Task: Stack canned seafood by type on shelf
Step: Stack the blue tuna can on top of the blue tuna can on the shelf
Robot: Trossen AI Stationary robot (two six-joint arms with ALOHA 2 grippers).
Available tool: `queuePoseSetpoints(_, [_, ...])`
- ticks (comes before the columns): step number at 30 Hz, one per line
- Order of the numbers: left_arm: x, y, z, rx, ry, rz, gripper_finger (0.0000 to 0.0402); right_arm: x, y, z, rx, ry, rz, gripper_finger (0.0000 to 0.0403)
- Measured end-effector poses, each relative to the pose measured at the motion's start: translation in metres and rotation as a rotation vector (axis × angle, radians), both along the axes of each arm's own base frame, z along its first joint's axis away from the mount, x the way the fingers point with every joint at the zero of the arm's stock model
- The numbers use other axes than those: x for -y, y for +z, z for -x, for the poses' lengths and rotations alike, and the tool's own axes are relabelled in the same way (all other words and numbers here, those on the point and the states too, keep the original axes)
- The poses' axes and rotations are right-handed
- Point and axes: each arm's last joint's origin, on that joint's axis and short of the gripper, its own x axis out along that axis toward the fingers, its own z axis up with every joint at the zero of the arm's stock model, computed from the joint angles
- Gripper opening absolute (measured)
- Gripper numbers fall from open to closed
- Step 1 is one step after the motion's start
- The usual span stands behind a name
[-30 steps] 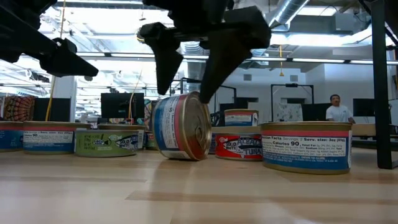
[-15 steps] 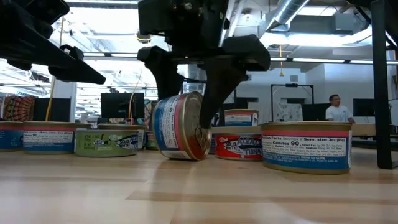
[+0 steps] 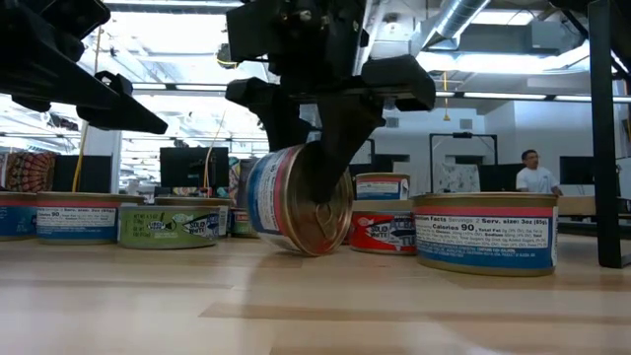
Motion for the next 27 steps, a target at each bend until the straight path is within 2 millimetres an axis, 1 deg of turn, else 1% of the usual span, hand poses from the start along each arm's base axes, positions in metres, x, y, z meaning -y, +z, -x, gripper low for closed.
queuePoseSetpoints(3, [0.0, 0.0, 0.0, 0.001, 0.003, 0.001, 0.0377, 0.01, 0.014, -0.004, 0.022, -0.075, -0.014, 0.0212])
queuePoseSetpoints(6, [0.0, 0.0, 0.0, 0.002, 0.007, 0.002, 0.0377, 0.027, 0.033, -0.008, 0.053, -0.176, -0.033, 0.0226])
queuePoseSetpoints(9, [0.0, 0.0, 0.0, 0.004, 0.013, 0.017, 0.0377, 0.05, 0.053, -0.005, 0.029, -0.277, -0.039, 0.0221])
queuePoseSetpoints(12, [0.0, 0.0, 0.0, 0.006, 0.022, 0.041, 0.0377, 0.081, 0.07, 0.004, -0.046, -0.393, -0.058, 0.0211])
queuePoseSetpoints(16, [-0.001, 0.0, 0.0, 0.015, 0.051, 0.052, 0.0377, 0.128, 0.074, 0.017, -0.156, -0.577, -0.203, 0.0212])
queuePoseSetpoints(20, [-0.002, 0.0, 0.0, 0.022, 0.073, 0.02, 0.0377, 0.172, 0.076, 0.024, -0.206, -0.749, -0.377, 0.0226])
queuePoseSetpoints(23, [-0.002, 0.0, 0.0, 0.02, 0.068, -0.016, 0.0377, 0.197, 0.077, 0.028, -0.217, -0.805, -0.507, 0.0222])
queuePoseSetpoints(27, [-0.002, 0.0, 0.0, 0.016, 0.056, -0.061, 0.0377, 0.224, 0.078, 0.035, -0.212, -0.866, -0.588, 0.021])
